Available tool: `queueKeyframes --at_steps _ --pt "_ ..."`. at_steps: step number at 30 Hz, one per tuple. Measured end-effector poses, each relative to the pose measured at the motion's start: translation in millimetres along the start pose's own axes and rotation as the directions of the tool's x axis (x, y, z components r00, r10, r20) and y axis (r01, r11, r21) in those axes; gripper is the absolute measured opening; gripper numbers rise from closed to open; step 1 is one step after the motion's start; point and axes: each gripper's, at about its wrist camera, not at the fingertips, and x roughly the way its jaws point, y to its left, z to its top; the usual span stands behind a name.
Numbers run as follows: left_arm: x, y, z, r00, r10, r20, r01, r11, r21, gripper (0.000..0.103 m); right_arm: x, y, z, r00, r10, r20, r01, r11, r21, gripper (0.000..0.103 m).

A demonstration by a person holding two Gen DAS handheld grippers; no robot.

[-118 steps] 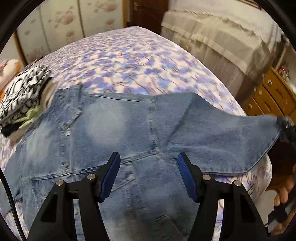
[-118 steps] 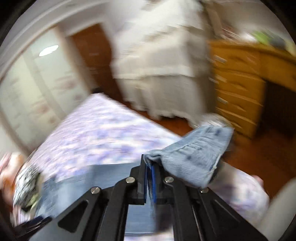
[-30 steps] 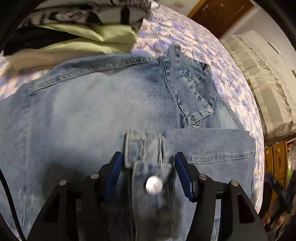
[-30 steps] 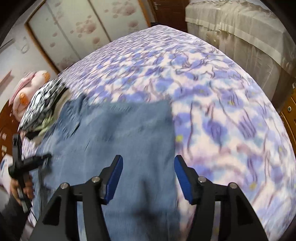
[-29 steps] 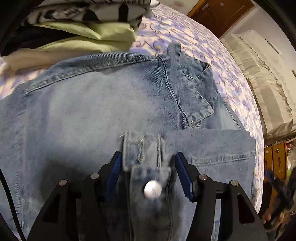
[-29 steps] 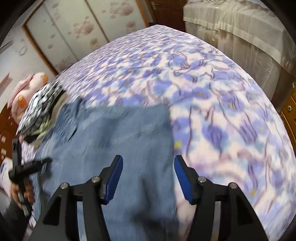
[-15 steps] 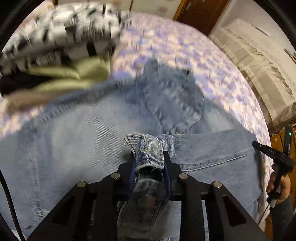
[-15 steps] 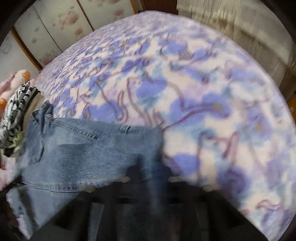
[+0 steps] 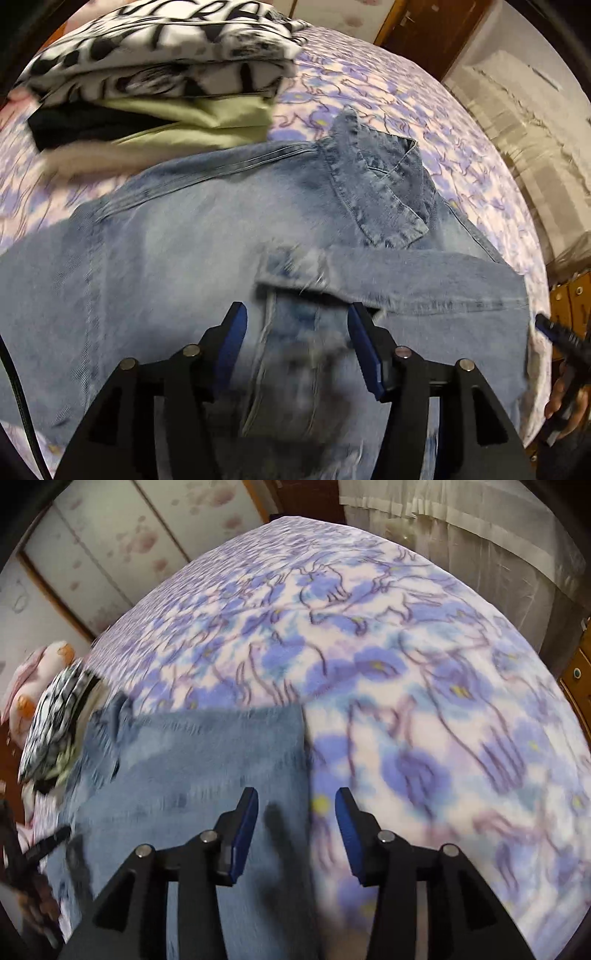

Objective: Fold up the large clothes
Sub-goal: 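Lay the sleeve flat over the chest pockets and open both tools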

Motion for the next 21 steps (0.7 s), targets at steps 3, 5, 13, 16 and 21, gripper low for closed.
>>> queueKeyframes --at_steps 3,5,13,16,21 --pt "-9.8 12.9 -21.2 0.999 -0.032 -0.038 0.032 0.999 -0.02 0.056 -12.2 -6.5 -30.9 0.999 0.019 -0.044 -0.02 1.0 -0.018 0.044" --pt "-11.3 18.7 -36.9 0.996 -0.06 -0.06 0.058 0.998 -0.037 0.056 -15.8 -7.6 -50.7 0.998 0.025 -0.064 -0.027 0.999 -0.018 0.044" --pt "2.9 17.4 -64.9 0.995 -0.073 -0.064 0.068 0.995 -0.077 0.056 -14.5 7.9 -79.8 0.995 0.064 -0.083 -0.064 0.998 -0.002 0.044" --pt "3.0 14.2 -69.7 0.998 -0.041 -0.047 0.038 0.996 -0.079 0.053 -1.5 18.5 -80.5 0.995 -0.019 -0.098 0.016 0.999 -0.035 0.044" --pt "-7.1 -1.3 -69.3 0.999 -0.023 -0.029 0.022 1.0 -0.019 0.028 -10.4 18.2 -83.6 0.998 -0.03 -0.053 0.027 0.998 -0.062 0.015"
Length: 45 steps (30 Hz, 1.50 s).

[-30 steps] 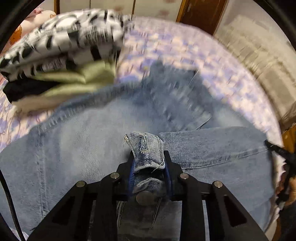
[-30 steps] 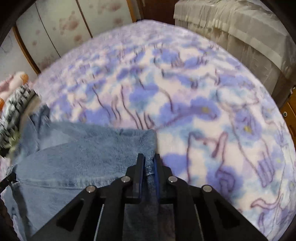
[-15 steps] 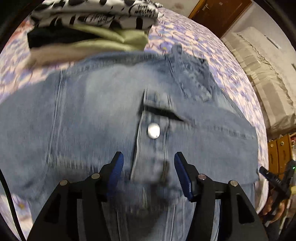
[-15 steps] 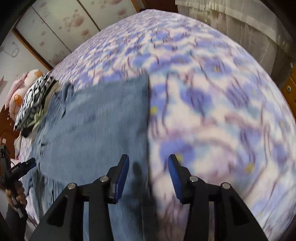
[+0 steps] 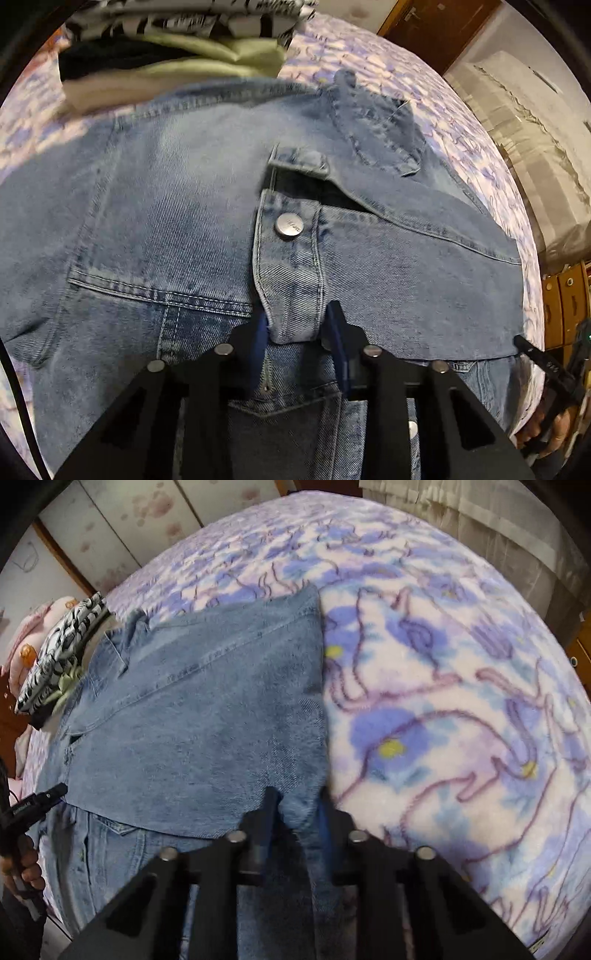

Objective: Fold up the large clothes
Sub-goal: 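Lay the sleeve flat over the chest pockets and open both tools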

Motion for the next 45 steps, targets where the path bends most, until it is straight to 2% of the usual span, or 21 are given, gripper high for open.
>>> queueKeyframes --at_steps 2,3,5,6,9,12,14,17,20,25,28,29,31,33,35,38,41,43,45 --pt "-7.2 -9.2 -2.4 0.999 0.033 0.041 -0.035 0.998 0.043 0.028 -11.9 0.6 -1.6 0.998 -0.016 0.061 0.017 1.0 -0.02 0.014" --pt "-6.2 -10.9 -4.4 0.997 0.06 0.046 -0.063 0.996 0.064 0.028 -10.6 -0.2 -2.6 0.998 -0.024 0.065 0.025 0.999 -0.024 0.014" --pt "9.1 -10.1 -8.5 0.995 0.098 -0.002 -0.097 0.992 0.085 0.03 6.7 1.0 -5.9 0.998 -0.06 0.018 0.061 0.997 -0.045 0.015" --pt "9.5 -11.2 -8.6 0.995 0.1 0.002 -0.1 0.991 0.09 0.033 10.7 3.1 -5.8 0.997 -0.077 0.012 0.078 0.995 -0.057 0.015" --pt "-3.1 -16.8 -7.0 0.991 0.13 0.02 -0.132 0.985 0.112 0.043 -0.7 10.3 -0.3 0.991 -0.132 0.023 0.134 0.989 -0.071 0.027" --pt "-26.5 -24.1 -10.2 0.984 0.153 0.087 -0.165 0.976 0.142 0.044 -23.9 14.7 0.8 0.98 -0.173 0.097 0.181 0.98 -0.081 0.034" --pt "-43.6 -30.7 -14.5 0.978 0.14 0.157 -0.165 0.974 0.154 0.047 -34.6 22.7 0.4 0.973 -0.179 0.144 0.195 0.975 -0.104 0.035" --pt "-51.5 -43.8 -15.3 0.978 0.105 0.18 -0.138 0.974 0.177 0.048 -36.7 45.3 -1.1 0.976 -0.134 0.169 0.161 0.974 -0.161 0.035" --pt "-39.1 -65.3 -14.7 0.993 0.05 0.103 -0.069 0.98 0.188 0.048 -23.3 80.7 -1.4 0.988 -0.073 0.138 0.104 0.967 -0.232 0.035" --pt "-14.3 -93.2 -22.0 0.995 0.057 0.084 -0.073 0.976 0.205 0.048 3.6 145.3 -7.9 0.995 0.018 0.1 0.02 0.931 -0.363 0.035" --pt "11.7 -96.8 -24.6 0.996 0.084 0.035 -0.089 0.973 0.213 0.048 25.3 161.6 -14.4 0.998 -0.003 0.06 0.027 0.92 -0.392 0.035" --pt "20.0 -91.8 -26.0 0.994 0.106 0.023 -0.109 0.973 0.205 0.048 32.9 159.8 -14.8 0.998 -0.026 0.048 0.043 0.92 -0.389 0.035" --pt "23.1 -82.5 -25.6 0.996 0.087 0.034 -0.092 0.977 0.191 0.048 39.5 144.8 -14.0 0.994 -0.085 0.066 0.104 0.92 -0.377 0.032" --pt "19.5 -73.4 -25.8 0.994 0.097 0.051 -0.105 0.977 0.185 0.048 35.2 115.5 -9.5 0.987 -0.124 0.099 0.15 0.933 -0.328 0.032" --pt "15.4 -64.6 -25.5 0.997 0.059 0.047 -0.066 0.982 0.178 0.046 29.5 84.2 -3.4 0.976 -0.184 0.119 0.21 0.94 -0.27 0.032" --pt "10.7 -60.2 -25.9 0.997 0.05 0.057 -0.059 0.983 0.173 0.044 19.1 40.2 2.7 0.962 -0.241 0.125 0.261 0.95 -0.174 0.032" --pt "8.7 -60.0 -25.4 0.997 0.05 0.058 -0.059 0.984 0.165 0.044 12.0 12.8 4.2 0.962 -0.252 0.107 0.262 0.96 -0.096 0.03" --pt "9.4 -59.8 -24.2 0.997 0.057 0.059 -0.066 0.984 0.167 0.045 9.1 6.3 3.3 0.972 -0.214 0.097 0.221 0.973 -0.069 0.03" --pt "10.8 -63.7 -23.4 0.996 0.07 0.059 -0.079 0.982 0.173 0.047 7.5 7.3 2.3 0.971 -0.218 0.101 0.225 0.972 -0.064 0.03"
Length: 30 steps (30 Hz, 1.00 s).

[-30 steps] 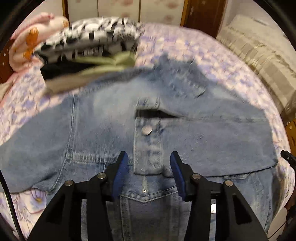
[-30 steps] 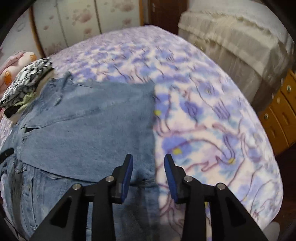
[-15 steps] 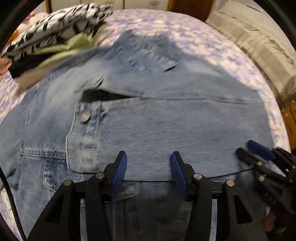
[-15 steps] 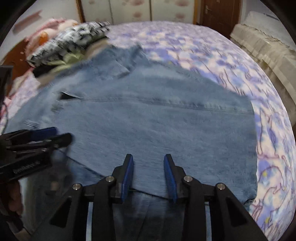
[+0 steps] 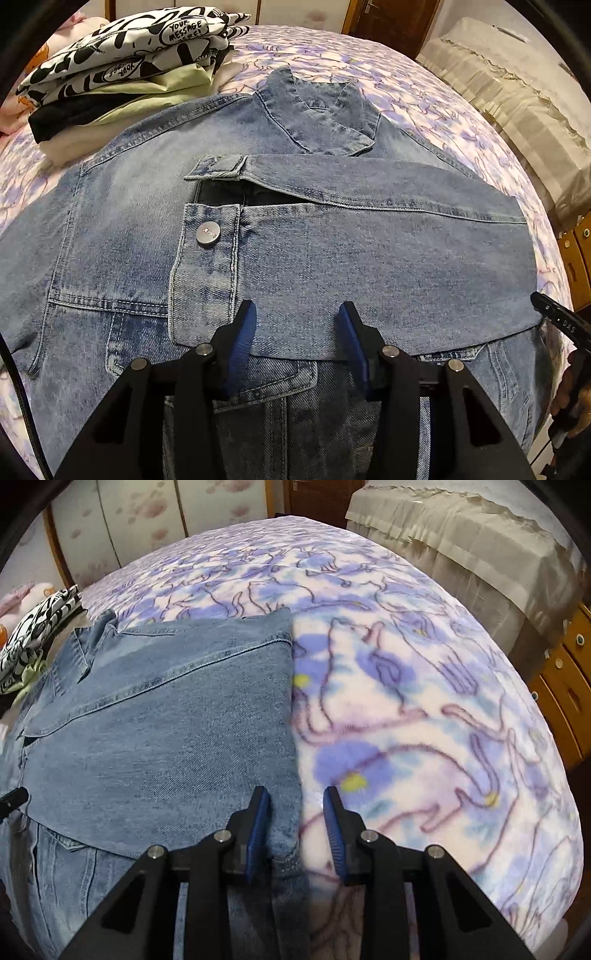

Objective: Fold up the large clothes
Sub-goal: 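Lay the sleeve flat over the chest pockets and open both tools, then move the left tool to the other jacket sleeve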

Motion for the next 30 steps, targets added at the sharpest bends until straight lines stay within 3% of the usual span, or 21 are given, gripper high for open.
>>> queueKeyframes --at_steps 12,30 --pt "-8.2 -12.2 -3.8 1.0 -0.004 0.002 0.004 1.0 0.013 0.07 -0.4 8.3 -2.8 0.999 -0.051 -0.005 0.051 0.999 -0.003 0.032" --pt "-52.0 -5.2 -27.3 1.0 -0.006 -0.004 0.006 1.0 -0.017 0.073 -41.7 35.9 -11.8 0.999 -0.036 -0.023 0.034 0.997 -0.069 0.032"
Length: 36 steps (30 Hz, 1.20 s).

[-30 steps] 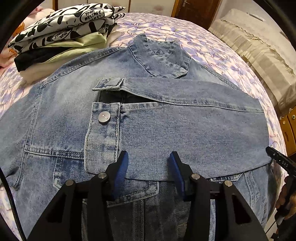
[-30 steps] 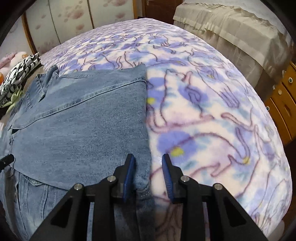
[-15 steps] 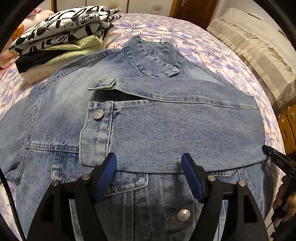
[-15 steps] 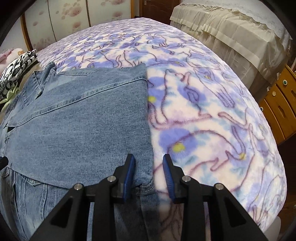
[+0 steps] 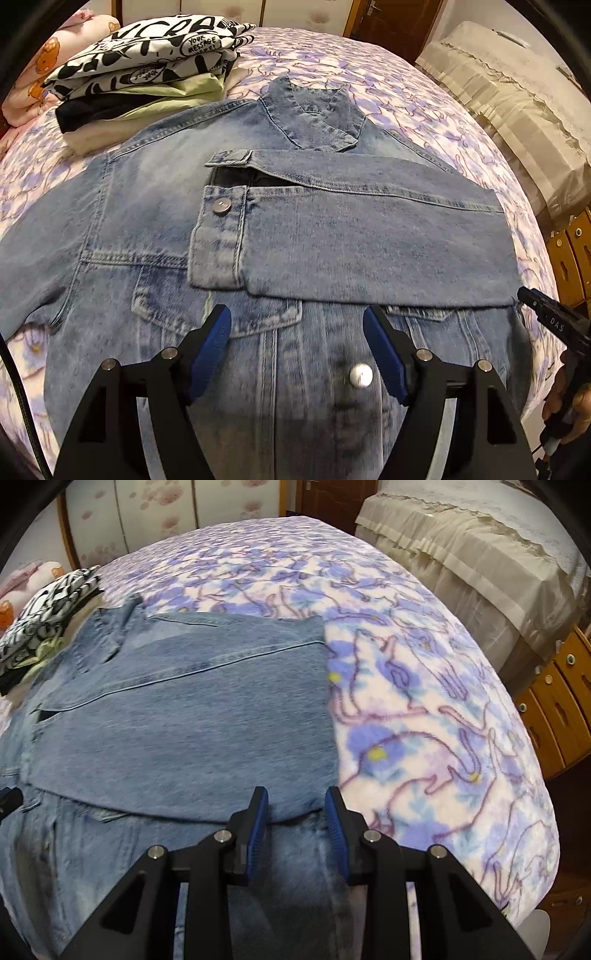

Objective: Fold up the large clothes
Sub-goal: 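Move the left tool to the other jacket sleeve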

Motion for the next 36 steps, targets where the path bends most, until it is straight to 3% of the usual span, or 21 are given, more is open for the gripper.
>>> queueKeyframes --at_steps 9,16,28,36 --pt "-37.7 19.1 -28.6 0.999 0.031 -0.015 -0.031 0.999 -0.016 0.072 -46.0 42.4 -6.0 0.999 0.042 0.018 -0.04 0.992 -0.118 0.032" --pt "-71.1 59.7 -53.8 0.998 0.065 -0.018 -0.066 0.996 -0.058 0.073 -75.0 99.9 -18.5 0.994 0.11 0.01 -0.104 0.965 -0.239 0.032" --pt "-137.3 191.1 -67.9 0.993 0.119 0.008 -0.113 0.961 -0.251 0.073 -101.8 222.3 -35.3 0.97 0.24 -0.036 -0.235 0.888 -0.395 0.032" --pt "-164.5 283.0 -65.0 0.996 0.09 -0.006 -0.085 0.917 -0.389 0.073 -121.9 288.0 -29.4 0.954 0.298 -0.027 -0.28 0.854 -0.439 0.032"
